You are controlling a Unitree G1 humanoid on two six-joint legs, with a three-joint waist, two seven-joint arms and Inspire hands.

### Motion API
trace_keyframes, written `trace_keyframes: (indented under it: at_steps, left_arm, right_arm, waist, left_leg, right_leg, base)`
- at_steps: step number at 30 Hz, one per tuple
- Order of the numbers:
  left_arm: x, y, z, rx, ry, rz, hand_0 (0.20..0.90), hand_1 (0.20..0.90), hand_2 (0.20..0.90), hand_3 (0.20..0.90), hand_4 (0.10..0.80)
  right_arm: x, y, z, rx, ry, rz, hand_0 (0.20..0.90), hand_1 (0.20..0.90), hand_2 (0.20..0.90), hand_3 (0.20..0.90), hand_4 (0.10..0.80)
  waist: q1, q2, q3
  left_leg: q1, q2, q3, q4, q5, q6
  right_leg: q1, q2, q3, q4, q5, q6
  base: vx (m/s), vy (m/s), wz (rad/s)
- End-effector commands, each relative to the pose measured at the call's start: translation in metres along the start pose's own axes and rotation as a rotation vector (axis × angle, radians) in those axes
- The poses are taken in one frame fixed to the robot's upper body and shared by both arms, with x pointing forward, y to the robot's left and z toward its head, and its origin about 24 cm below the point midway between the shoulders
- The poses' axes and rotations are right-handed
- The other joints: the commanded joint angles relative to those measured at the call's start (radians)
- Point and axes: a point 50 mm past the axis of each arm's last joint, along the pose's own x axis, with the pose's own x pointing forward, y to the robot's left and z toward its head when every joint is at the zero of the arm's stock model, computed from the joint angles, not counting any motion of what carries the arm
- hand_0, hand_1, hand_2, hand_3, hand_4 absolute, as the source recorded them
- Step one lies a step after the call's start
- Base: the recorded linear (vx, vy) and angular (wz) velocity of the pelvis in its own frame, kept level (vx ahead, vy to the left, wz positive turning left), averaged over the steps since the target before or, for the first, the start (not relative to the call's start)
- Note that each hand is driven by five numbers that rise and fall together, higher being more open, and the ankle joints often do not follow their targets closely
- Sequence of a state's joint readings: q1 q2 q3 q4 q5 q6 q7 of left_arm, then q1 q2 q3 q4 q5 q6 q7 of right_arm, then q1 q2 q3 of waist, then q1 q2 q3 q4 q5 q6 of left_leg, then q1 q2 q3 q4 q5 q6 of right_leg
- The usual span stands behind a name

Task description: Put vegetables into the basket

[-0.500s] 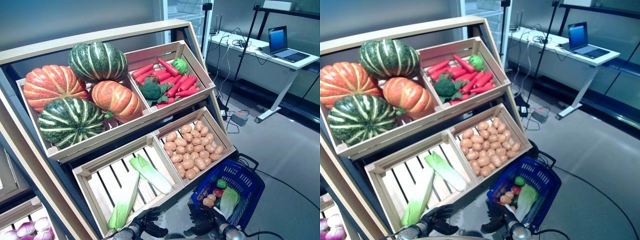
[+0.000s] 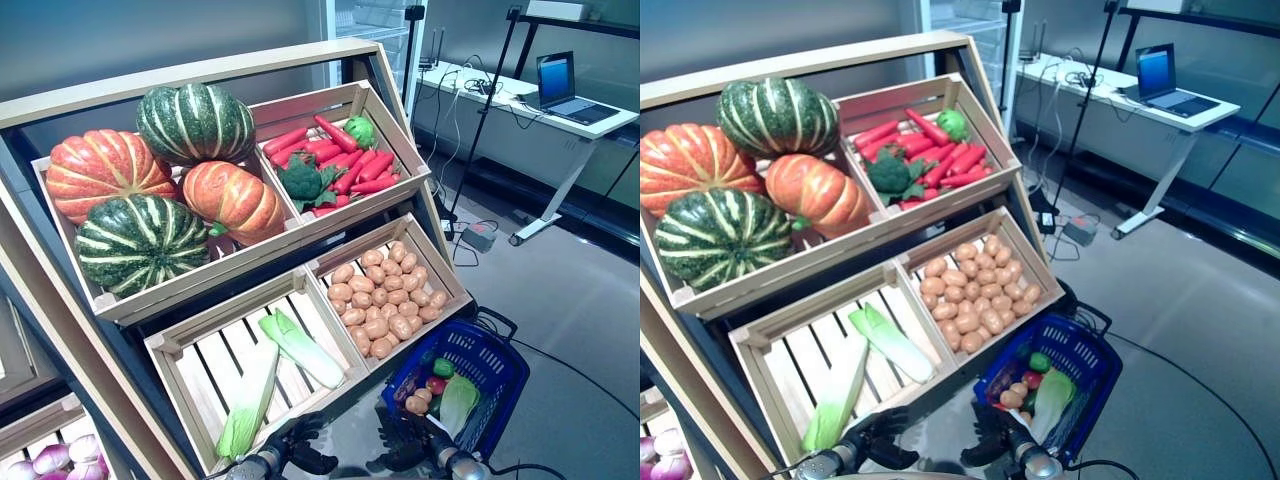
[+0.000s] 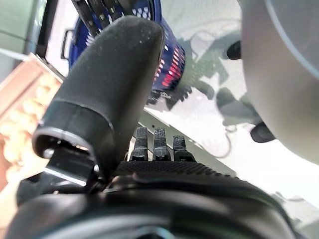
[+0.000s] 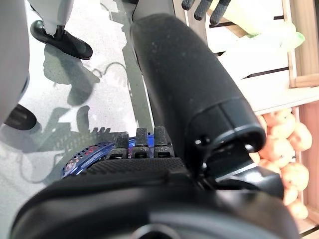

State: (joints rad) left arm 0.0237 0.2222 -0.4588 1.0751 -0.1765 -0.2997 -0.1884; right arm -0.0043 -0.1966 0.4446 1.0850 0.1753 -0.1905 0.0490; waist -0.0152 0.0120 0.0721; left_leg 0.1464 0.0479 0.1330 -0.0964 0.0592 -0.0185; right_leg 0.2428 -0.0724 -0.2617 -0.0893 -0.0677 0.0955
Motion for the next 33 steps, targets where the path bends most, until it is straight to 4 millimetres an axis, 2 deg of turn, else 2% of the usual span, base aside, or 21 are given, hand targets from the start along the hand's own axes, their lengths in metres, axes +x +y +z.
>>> trace_keyframes:
  at_steps: [1, 3, 5, 6, 10, 11, 13, 16, 20, 23, 24, 27, 29, 33]
  left_arm:
    - [0.016, 0.006, 0.082, 0.038, -0.355, -0.053, 0.9, 0.9, 0.9, 0.9, 0.8]
    - [0.01, 0.011, 0.107, 0.021, -0.478, -0.07, 0.9, 0.9, 0.9, 0.9, 0.8]
    - [0.006, 0.013, 0.118, 0.013, -0.542, -0.072, 0.9, 0.9, 0.9, 0.9, 0.8]
    - [0.0, 0.018, 0.13, -0.001, -0.617, -0.064, 0.9, 0.9, 0.9, 0.9, 0.8]
    - [-0.014, 0.032, 0.151, -0.061, -0.756, -0.004, 0.9, 0.9, 0.9, 0.9, 0.8]
    - [-0.022, 0.042, 0.16, -0.081, -0.818, 0.054, 0.9, 0.9, 0.9, 0.9, 0.8]
    - [-0.027, 0.049, 0.164, -0.072, -0.852, 0.124, 0.9, 0.9, 0.9, 0.9, 0.8]
    - [-0.04, 0.072, 0.166, -0.038, -0.856, 0.404, 0.9, 0.9, 0.9, 0.9, 0.8]
    - [-0.045, 0.092, 0.163, 0.01, -0.797, 0.649, 0.9, 0.9, 0.9, 0.9, 0.8]
    - [-0.045, 0.1, 0.173, 0.052, -0.788, 0.778, 0.9, 0.9, 0.9, 0.9, 0.8]
    - [-0.047, 0.105, 0.183, 0.063, -0.801, 0.84, 0.9, 0.9, 0.9, 0.9, 0.8]
    - [-0.05, 0.111, 0.196, 0.048, -0.828, 0.919, 0.9, 0.9, 0.9, 0.9, 0.8]
    - [-0.053, 0.114, 0.199, 0.04, -0.833, 0.98, 0.9, 0.9, 0.9, 0.9, 0.8]
    - [-0.058, 0.122, 0.198, 0.005, -0.821, 1.057, 0.9, 0.9, 0.9, 0.9, 0.8]
  right_arm:
    - [0.011, -0.008, 0.044, 0.021, -0.159, 0.016, 0.9, 0.9, 0.9, 0.9, 0.8]
    - [0.01, -0.011, 0.046, 0.017, -0.163, 0.017, 0.9, 0.9, 0.9, 0.9, 0.8]
    - [0.01, -0.013, 0.046, 0.019, -0.163, 0.019, 0.9, 0.9, 0.9, 0.9, 0.8]
    - [0.009, -0.015, 0.047, 0.021, -0.163, 0.019, 0.9, 0.9, 0.9, 0.9, 0.8]
    - [0.007, -0.018, 0.046, 0.036, -0.17, 0.015, 0.9, 0.9, 0.9, 0.9, 0.8]
    - [0.006, -0.019, 0.047, 0.055, -0.177, 0.015, 0.9, 0.9, 0.9, 0.9, 0.8]
    - [0.005, -0.02, 0.047, 0.077, -0.183, 0.018, 0.9, 0.9, 0.9, 0.9, 0.8]
    - [0.001, -0.019, 0.052, 0.171, -0.252, 0.049, 0.9, 0.9, 0.9, 0.9, 0.8]
    - [-0.007, -0.024, 0.072, 0.218, -0.398, 0.071, 0.9, 0.9, 0.9, 0.9, 0.8]
    - [-0.015, -0.031, 0.1, 0.188, -0.537, 0.087, 0.9, 0.9, 0.9, 0.9, 0.8]
    - [-0.02, -0.036, 0.118, 0.169, -0.623, 0.086, 0.9, 0.9, 0.9, 0.9, 0.8]
    - [-0.03, -0.045, 0.147, 0.167, -0.758, 0.047, 0.9, 0.9, 0.9, 0.9, 0.8]
    - [-0.045, -0.05, 0.171, 0.154, -0.905, -0.005, 0.9, 0.9, 0.9, 0.9, 0.8]
    - [-0.067, -0.051, 0.193, 0.113, -1.075, 0.014, 0.9, 0.9, 0.9, 0.9, 0.8]
  waist:
    - [0.014, -0.003, 0.07]
    - [0.014, -0.001, 0.076]
    - [0.015, 0.0, 0.081]
    - [0.017, 0.001, 0.083]
    - [0.022, 0.004, 0.089]
    - [0.024, 0.003, 0.092]
    - [0.026, 0.001, 0.093]
    - [0.026, -0.003, 0.096]
    - [0.018, -0.002, 0.133]
    - [0.006, 0.002, 0.178]
    - [0.001, 0.002, 0.213]
    - [-0.007, -0.004, 0.272]
    - [-0.014, -0.013, 0.306]
    - [-0.028, -0.025, 0.338]
  left_leg:
    - [0.077, -0.048, 0.031, 0.009, -0.147, 0.033]
    - [0.075, -0.048, 0.034, 0.009, -0.146, 0.032]
    - [0.074, -0.047, 0.035, 0.009, -0.146, 0.031]
    - [0.072, -0.046, 0.037, 0.009, -0.147, 0.031]
    - [0.071, -0.046, 0.034, 0.009, -0.148, 0.031]
    - [0.072, -0.046, 0.033, 0.009, -0.148, 0.03]
    - [0.072, -0.045, 0.033, 0.009, -0.147, 0.029]
    - [0.079, -0.043, 0.036, 0.009, -0.141, 0.026]
    - [0.021, -0.036, 0.035, 0.108, -0.153, 0.017]
    - [-0.065, -0.034, 0.028, 0.192, -0.16, 0.012]
    - [-0.122, -0.032, 0.032, 0.245, -0.167, 0.009]
    - [-0.217, -0.026, 0.039, 0.353, -0.188, 0.004]
    - [-0.292, -0.016, 0.052, 0.458, -0.22, 0.004]
    - [-0.401, 0.005, 0.062, 0.613, -0.277, 0.009]
  right_leg:
    - [-0.022, 0.014, 0.017, 0.002, 0.019, -0.054]
    - [-0.024, 0.014, 0.016, 0.002, 0.021, -0.055]
    - [-0.025, 0.014, 0.015, 0.002, 0.021, -0.055]
    - [-0.026, 0.013, 0.012, 0.002, 0.021, -0.056]
    - [-0.024, 0.012, 0.006, 0.002, 0.019, -0.059]
    - [-0.022, 0.012, 0.004, 0.002, 0.018, -0.062]
    - [-0.021, 0.012, 0.002, 0.002, 0.017, -0.064]
    - [-0.015, 0.013, 0.001, 0.004, 0.013, -0.07]
    - [-0.072, 0.0, -0.003, 0.115, -0.032, -0.088]
    - [-0.156, -0.013, -0.005, 0.206, -0.059, -0.099]
    - [-0.213, -0.02, -0.003, 0.257, -0.075, -0.105]
    - [-0.309, -0.032, 0.006, 0.361, -0.101, -0.111]
    - [-0.388, -0.044, 0.009, 0.475, -0.135, -0.117]
    - [-0.486, -0.06, 0.02, 0.627, -0.191, -0.122]
  base:
    - [0.0, 0.0, 0.0]
    - [0.0, 0.0, 0.0]
    - [0.0, 0.0, 0.0]
    - [0.0, 0.0, 0.0]
    - [0.0, 0.0, 0.0]
    - [0.0, 0.0, 0.0]
    - [0.03, 0.004, 0.01]
    - [0.099, 0.015, 0.01]
    - [-0.006, 0.026, -0.01]
    - [-0.13, 0.053, -0.02]
    - [-0.214, 0.047, 0.05]
    - [-0.231, 0.043, 0.04]
    - [-0.147, 0.052, -0.02]
    - [-0.087, 0.05, -0.04]
